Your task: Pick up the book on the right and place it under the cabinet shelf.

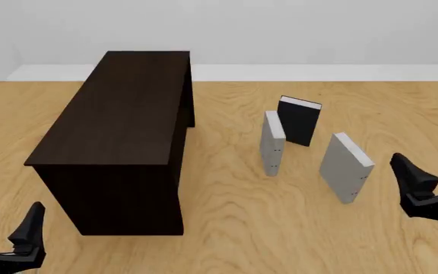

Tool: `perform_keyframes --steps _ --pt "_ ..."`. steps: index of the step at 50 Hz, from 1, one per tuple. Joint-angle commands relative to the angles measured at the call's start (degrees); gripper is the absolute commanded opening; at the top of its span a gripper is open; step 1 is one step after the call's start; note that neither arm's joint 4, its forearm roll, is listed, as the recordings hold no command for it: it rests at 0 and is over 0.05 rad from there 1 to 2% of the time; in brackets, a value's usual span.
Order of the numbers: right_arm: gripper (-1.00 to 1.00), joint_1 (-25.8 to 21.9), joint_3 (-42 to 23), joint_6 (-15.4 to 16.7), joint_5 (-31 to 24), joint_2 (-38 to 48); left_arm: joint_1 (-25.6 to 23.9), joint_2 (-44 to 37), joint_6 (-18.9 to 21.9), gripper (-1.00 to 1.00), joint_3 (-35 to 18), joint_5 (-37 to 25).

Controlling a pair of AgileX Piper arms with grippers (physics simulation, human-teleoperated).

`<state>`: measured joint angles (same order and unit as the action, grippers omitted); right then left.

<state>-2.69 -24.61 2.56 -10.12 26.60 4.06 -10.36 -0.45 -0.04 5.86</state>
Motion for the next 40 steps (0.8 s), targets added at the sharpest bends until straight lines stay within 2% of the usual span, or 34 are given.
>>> perform_keyframes --steps 1,3,8,10,11,12,13,23,24,29,31,39,40 --pt "1.0 -1.2 -10.9 0.1 -8.0 12.3 0.1 -0.6 0.0 1.0 0.0 0.5" --pt "1.0 -0.7 -12.3 2.0 -8.7 13.4 0.1 -0.6 0.0 1.0 0.0 0.4" --pt "1.0 -0.6 -17.0 2.3 -11.3 17.8 0.1 -0.4 0.0 1.0 0.0 0.3" --pt "1.0 0.9 -18.7 5.5 -11.3 19.4 0.1 -0.3 0.0 1.0 0.0 0.1" --pt "1.0 1.3 -19.1 5.5 -11.2 19.9 0.1 -0.3 0.0 1.0 0.0 0.1" --pt "1.0 2.0 -20.5 3.8 -11.9 23.1 0.1 -0.6 0.0 1.0 0.0 0.4" --pt "1.0 0.5 -21.1 2.7 -11.7 23.1 0.1 -0.4 0.0 1.0 0.0 0.2" --pt "1.0 3.3 -26.7 8.1 -11.7 34.1 0.1 -0.5 0.0 1.0 0.0 0.3" --pt "1.0 2.7 -27.6 7.2 -12.1 35.0 0.1 -0.6 0.0 1.0 0.0 0.4" --pt "1.0 2.9 -29.7 7.9 -12.8 38.4 0.1 -0.5 0.0 1.0 0.0 0.3" --pt "1.0 1.9 -30.2 7.2 -13.5 40.5 0.1 -0.5 0.0 1.0 0.0 0.3" --pt "1.0 2.8 -30.5 8.0 -12.2 45.6 0.1 -0.7 0.0 1.0 0.0 0.5" --pt "1.0 2.6 -30.6 7.2 -12.3 46.3 0.2 -0.7 0.0 1.0 0.0 0.5"
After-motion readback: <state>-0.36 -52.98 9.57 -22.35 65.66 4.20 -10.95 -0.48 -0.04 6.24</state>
